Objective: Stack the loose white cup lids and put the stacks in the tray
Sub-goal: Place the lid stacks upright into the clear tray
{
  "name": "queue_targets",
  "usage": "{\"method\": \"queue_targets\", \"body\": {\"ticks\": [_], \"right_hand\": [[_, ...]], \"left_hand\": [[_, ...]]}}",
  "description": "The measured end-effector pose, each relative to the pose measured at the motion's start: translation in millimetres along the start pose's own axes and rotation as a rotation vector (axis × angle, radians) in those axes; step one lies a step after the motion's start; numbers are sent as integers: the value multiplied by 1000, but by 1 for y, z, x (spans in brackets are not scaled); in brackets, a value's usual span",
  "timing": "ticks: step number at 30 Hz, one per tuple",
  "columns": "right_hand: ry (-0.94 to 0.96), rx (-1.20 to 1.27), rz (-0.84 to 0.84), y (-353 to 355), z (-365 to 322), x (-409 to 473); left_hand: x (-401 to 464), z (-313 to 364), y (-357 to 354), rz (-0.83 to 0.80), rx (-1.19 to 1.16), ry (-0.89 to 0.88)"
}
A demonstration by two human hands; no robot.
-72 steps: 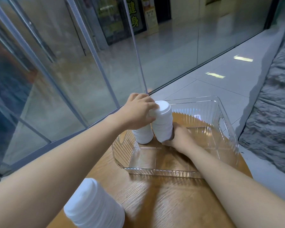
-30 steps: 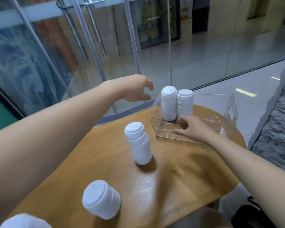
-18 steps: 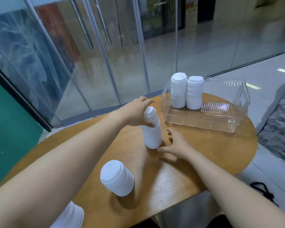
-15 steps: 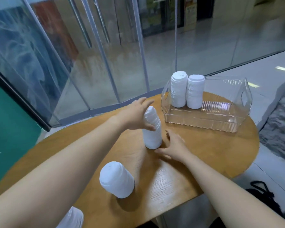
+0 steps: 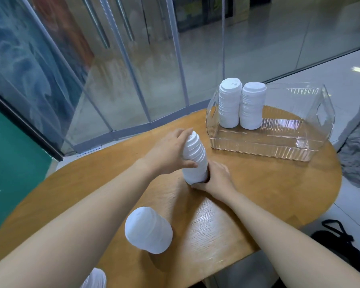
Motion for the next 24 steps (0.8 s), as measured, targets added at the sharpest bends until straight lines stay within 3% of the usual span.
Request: {"method": "queue_targets", "body": {"ticks": [14, 24], "right_hand": [[-49, 208, -4, 11, -15, -16], [-35, 203, 142, 87, -26, -14]], "left_hand": [[-15, 11, 11, 28, 25, -41], [14, 54, 55, 143, -22, -189]]}}
Point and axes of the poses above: each hand's wrist, its own x-axis towards the middle knuckle, its own y-axis out of the back of the hand, z = x × y, the point moved 1 cm from there along x, towards the middle knuckle, and after that the axes turned 3 degrees about z, right-handed, at the moved point
